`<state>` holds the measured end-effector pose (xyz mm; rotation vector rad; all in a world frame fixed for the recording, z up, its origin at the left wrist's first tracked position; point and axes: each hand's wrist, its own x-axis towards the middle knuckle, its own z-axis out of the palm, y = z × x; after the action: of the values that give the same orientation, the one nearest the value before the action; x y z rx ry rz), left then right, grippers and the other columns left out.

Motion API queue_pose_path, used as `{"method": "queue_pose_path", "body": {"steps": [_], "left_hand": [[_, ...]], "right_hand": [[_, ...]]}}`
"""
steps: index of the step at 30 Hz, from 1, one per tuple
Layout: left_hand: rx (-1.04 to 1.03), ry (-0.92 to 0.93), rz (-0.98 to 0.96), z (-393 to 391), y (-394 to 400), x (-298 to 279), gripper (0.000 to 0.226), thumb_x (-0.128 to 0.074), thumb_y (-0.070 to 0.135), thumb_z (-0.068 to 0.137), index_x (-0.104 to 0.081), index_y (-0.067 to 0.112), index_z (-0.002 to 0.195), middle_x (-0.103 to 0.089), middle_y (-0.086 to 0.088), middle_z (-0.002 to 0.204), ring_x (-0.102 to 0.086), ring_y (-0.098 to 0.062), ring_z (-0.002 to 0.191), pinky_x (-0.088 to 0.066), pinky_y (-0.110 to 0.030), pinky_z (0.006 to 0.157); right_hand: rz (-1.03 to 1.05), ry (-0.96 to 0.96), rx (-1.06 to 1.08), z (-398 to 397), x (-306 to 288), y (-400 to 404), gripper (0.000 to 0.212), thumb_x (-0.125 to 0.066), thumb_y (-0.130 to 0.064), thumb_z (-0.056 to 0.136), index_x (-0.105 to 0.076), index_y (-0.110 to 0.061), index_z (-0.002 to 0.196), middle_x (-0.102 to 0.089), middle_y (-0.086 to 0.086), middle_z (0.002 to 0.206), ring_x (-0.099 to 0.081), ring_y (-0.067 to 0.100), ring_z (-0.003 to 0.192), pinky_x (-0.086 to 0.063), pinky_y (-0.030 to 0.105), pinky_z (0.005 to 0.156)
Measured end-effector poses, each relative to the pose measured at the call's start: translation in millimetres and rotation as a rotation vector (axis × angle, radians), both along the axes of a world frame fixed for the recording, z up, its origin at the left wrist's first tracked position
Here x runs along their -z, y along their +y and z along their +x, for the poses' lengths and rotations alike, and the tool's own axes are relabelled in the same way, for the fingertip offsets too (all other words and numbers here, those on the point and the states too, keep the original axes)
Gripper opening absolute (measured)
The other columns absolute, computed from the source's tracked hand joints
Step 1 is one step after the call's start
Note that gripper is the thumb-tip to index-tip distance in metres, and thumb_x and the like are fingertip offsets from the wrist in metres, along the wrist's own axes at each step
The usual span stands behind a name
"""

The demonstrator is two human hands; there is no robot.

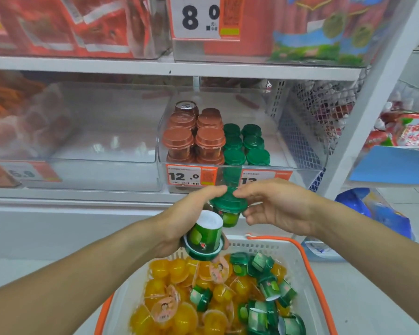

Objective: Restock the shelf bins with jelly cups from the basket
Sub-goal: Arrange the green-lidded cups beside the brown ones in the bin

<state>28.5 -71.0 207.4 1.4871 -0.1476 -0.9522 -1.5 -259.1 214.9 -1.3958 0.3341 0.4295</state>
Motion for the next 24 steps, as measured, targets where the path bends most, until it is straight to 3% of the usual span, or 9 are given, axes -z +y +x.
{"method": "queue_pose_path", "body": {"steps": [5,8,10,13,16,18,20,24], "left_hand": [[-0.007,0.101,0.031,12,1,4,0.058,-0.046,0.057,0.093,-0.061,0.002,0.1,-0.069,-0.026,0.084,-0.063,-0.037,0.061,-0.055,-0.034,0.059],[-0.042,0.131,0.067,17,3,9,0.054,-0.048,0.053,0.093,-0.054,-0.001,0.098,-0.067,-0.032,0.084,-0.062,-0.035,0.055,-0.053,-0.031,0.054],[-0.087,0.101,0.093,25,2,19,0.055,-0.052,0.053,0.093,-0.058,-0.001,0.101,-0.067,-0.031,0.094,-0.064,-0.032,0.059,-0.054,-0.033,0.06],[-0.114,0.102,0.097,31,0,26,0.062,-0.056,0.057,0.09,-0.063,-0.003,0.104,-0.065,-0.035,0.112,-0.066,-0.035,0.07,-0.055,-0.039,0.07],[-0.134,0.102,0.081,32,-2,28,0.067,-0.059,0.06,0.087,-0.064,-0.004,0.107,-0.064,-0.036,0.113,-0.068,-0.037,0.074,-0.056,-0.04,0.069],[-0.131,0.094,0.084,33,-2,28,0.072,-0.06,0.061,0.085,-0.064,-0.006,0.111,-0.065,-0.035,0.114,-0.067,-0.038,0.076,-0.057,-0.043,0.072],[-0.109,0.097,0.097,32,-3,28,0.073,-0.06,0.061,0.085,-0.064,-0.008,0.111,-0.065,-0.035,0.112,-0.067,-0.038,0.076,-0.057,-0.045,0.075],[-0.083,0.126,0.073,30,-3,28,0.06,-0.054,0.055,0.091,-0.063,-0.003,0.101,-0.065,-0.036,0.105,-0.065,-0.034,0.066,-0.056,-0.038,0.066]], "right_hand": [[0.027,-0.019,0.026,12,-13,-22,0.034,-0.067,-0.01,0.084,-0.068,0.002,0.116,-0.068,0.01,0.092,-0.056,0.01,0.061,-0.053,0.019,0.055],[-0.011,-0.121,0.195,21,-35,-50,0.023,-0.062,-0.009,0.091,-0.069,-0.001,0.111,-0.068,0.007,0.082,-0.058,0.011,0.061,-0.055,0.019,0.057],[-0.112,-0.23,0.33,28,-50,-69,0.019,-0.061,-0.009,0.093,-0.068,-0.002,0.109,-0.067,0.008,0.082,-0.061,0.013,0.061,-0.056,0.021,0.058],[-0.401,-0.334,0.475,38,-57,-90,0.02,-0.063,-0.007,0.094,-0.064,-0.001,0.114,-0.069,0.013,0.089,-0.06,0.017,0.062,-0.056,0.024,0.057],[-0.786,-0.346,0.473,49,-46,-104,0.025,-0.064,-0.008,0.094,-0.063,-0.001,0.118,-0.069,0.011,0.087,-0.062,0.016,0.058,-0.059,0.031,0.063],[-1.075,-0.35,0.4,54,-38,-105,0.03,-0.063,-0.012,0.093,-0.064,-0.006,0.122,-0.072,0.011,0.098,-0.069,0.022,0.073,-0.059,0.036,0.079],[-1.317,-0.359,0.281,57,-33,-100,0.036,-0.059,-0.011,0.093,-0.062,-0.012,0.129,-0.069,0.011,0.116,-0.067,0.026,0.091,-0.052,0.029,0.086],[-1.525,-0.256,0.071,64,-28,-90,0.04,-0.055,-0.005,0.091,-0.065,-0.018,0.127,-0.067,0.016,0.115,-0.053,0.023,0.072,-0.045,0.024,0.065]]}}
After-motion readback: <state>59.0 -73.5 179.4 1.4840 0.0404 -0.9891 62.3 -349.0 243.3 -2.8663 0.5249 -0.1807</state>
